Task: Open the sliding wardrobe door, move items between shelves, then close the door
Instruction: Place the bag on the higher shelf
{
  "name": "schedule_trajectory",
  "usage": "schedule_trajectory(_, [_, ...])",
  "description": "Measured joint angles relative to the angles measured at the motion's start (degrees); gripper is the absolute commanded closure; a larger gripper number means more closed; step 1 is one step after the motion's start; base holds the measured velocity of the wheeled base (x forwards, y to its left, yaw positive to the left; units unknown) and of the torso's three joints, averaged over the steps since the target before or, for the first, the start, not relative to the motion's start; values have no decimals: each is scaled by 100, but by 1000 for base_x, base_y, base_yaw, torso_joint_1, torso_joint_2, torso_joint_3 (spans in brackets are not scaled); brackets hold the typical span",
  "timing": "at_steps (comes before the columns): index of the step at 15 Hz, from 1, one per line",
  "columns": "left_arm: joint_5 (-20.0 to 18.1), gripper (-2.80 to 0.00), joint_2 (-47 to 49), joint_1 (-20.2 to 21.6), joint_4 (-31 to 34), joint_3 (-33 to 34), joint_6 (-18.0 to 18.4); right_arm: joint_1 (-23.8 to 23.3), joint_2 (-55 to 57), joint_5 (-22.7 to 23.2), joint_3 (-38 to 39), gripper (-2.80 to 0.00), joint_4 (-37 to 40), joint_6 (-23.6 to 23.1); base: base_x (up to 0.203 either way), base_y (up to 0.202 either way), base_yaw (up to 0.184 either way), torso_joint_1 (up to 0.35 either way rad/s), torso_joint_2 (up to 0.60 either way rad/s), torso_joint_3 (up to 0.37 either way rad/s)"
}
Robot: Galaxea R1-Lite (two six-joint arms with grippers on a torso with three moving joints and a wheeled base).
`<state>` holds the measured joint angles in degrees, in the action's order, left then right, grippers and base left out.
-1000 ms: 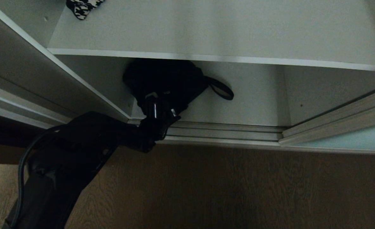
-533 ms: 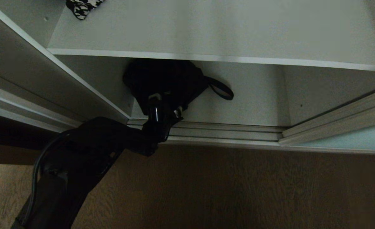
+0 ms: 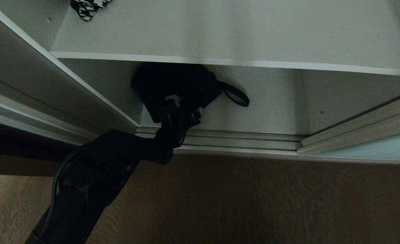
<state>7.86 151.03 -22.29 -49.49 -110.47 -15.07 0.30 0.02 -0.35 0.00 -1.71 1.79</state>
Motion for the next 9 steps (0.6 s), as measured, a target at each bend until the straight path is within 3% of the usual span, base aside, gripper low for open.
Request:
schedule_trajectory(5, [-343,0,247,-19,-546,-20,235,2,0,-3,0,0,-2,0,0,0,0,0,0,0])
schedule_trajectory(9, [-523,0,363,-11,-618,-19,258,1,0,0,0,0,-2,2,0,0,0,0,0,0])
